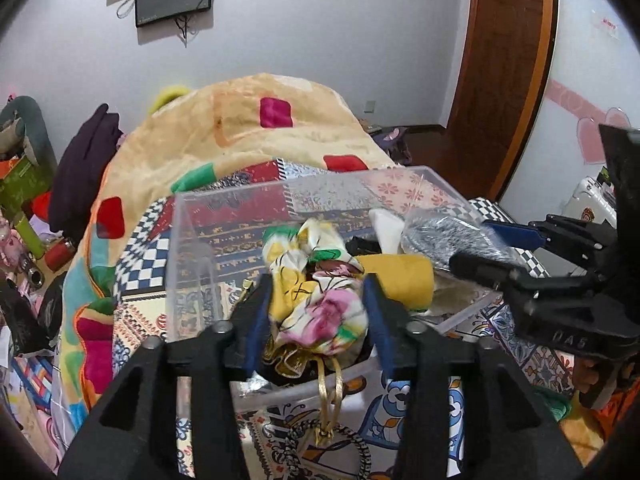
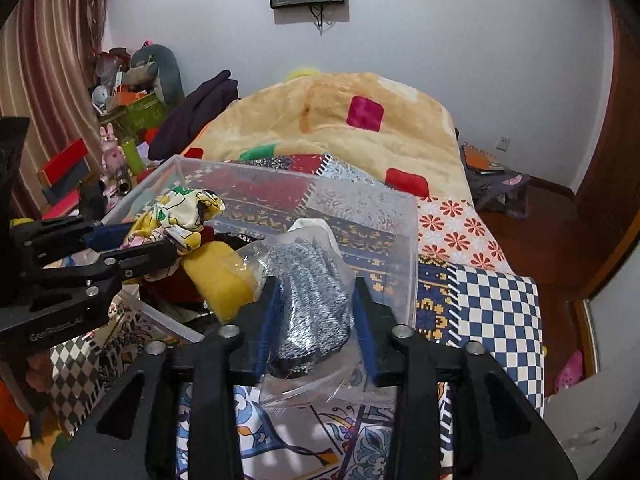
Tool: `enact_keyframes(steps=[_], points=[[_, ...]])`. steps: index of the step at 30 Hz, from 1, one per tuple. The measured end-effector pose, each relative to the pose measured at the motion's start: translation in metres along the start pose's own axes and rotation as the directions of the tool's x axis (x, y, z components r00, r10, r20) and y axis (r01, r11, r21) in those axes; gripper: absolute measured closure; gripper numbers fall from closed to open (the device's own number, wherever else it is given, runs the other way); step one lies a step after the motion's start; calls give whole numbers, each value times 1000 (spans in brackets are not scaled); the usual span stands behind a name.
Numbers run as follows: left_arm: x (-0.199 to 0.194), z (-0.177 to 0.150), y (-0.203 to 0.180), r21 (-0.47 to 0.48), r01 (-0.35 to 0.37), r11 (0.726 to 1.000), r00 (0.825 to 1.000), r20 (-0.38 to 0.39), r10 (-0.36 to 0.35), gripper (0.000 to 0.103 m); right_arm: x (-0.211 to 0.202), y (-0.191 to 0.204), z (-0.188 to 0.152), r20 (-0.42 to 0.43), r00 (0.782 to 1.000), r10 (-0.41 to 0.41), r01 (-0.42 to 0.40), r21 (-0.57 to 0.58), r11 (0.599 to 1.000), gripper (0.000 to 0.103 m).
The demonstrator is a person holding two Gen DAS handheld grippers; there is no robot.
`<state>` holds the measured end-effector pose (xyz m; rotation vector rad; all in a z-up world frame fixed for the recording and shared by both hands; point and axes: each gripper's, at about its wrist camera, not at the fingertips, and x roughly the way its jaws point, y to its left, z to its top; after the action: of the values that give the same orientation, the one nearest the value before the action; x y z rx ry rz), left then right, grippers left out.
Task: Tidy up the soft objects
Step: 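Place the scrunchie into the clear box while the right tool releases the scrubber bag inside, then grasp the green knitted glove with the right tool while the left tool grasps the braided hair tie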
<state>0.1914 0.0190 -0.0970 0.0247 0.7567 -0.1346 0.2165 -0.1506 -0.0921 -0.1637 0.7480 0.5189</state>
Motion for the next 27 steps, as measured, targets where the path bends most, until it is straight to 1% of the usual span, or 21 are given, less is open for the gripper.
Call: enact_keyframes(steps=[1, 3, 5, 7, 10, 11, 12, 13, 14, 17, 20, 24, 27], points=[[-4, 1, 0, 0, -3, 1000, 1000, 10, 3, 48, -1, 0, 0, 1, 1000, 0, 0, -1, 1000, 50], [-13, 1, 0, 0, -7, 1000, 1000, 27, 7, 41, -5, 1, 0, 10, 1000, -3, 3, -8, 1000, 45], [-23, 2, 1, -4, -8, 1000, 999, 40, 8, 36, -11, 2, 2, 24, 1000, -4, 4, -11, 1000, 37], [-34, 2, 2, -10, -7, 1000, 999, 53, 8, 31, -20, 3, 4, 44, 999, -8, 8, -11, 1000, 23], [-53, 0, 3, -13, -10, 1000, 997, 78, 11, 24, -39, 5, 5, 81, 997, -14, 16, -17, 1000, 16], [-59, -2, 2, -13, -14, 1000, 996, 87, 15, 17, -43, 6, 5, 84, 996, -14, 15, -19, 1000, 14], [-65, -3, 2, -14, -19, 1000, 995, 97, 20, 11, -49, 7, 3, 89, 996, -13, 15, -23, 1000, 9], [-72, -6, 2, -14, -24, 1000, 994, 108, 26, 9, -54, 8, 1, 92, 996, -13, 16, -28, 999, 2], [-78, -9, 1, -11, -32, 999, 992, 118, 33, 6, -59, 8, -3, 95, 995, -14, 18, -35, 999, 0], [-91, -21, -3, 9, -53, 999, 991, 123, 51, 4, -69, 13, -17, 76, 997, -20, 26, -75, 997, 0], [-94, -35, -4, 24, -68, 997, 993, 99, 65, 4, -72, 17, -35, 26, 1000, -8, 11, -102, 995, 0], [-90, -59, -5, 29, -76, 997, 996, 43, 75, 4, -65, 23, -61, -67, 997, 25, -32, -116, 993, 0], [-80, -78, -3, 14, -72, 997, 997, -22, 72, 4, -59, 30, -81, -137, 989, 46, -63, -123, 990, 0]])
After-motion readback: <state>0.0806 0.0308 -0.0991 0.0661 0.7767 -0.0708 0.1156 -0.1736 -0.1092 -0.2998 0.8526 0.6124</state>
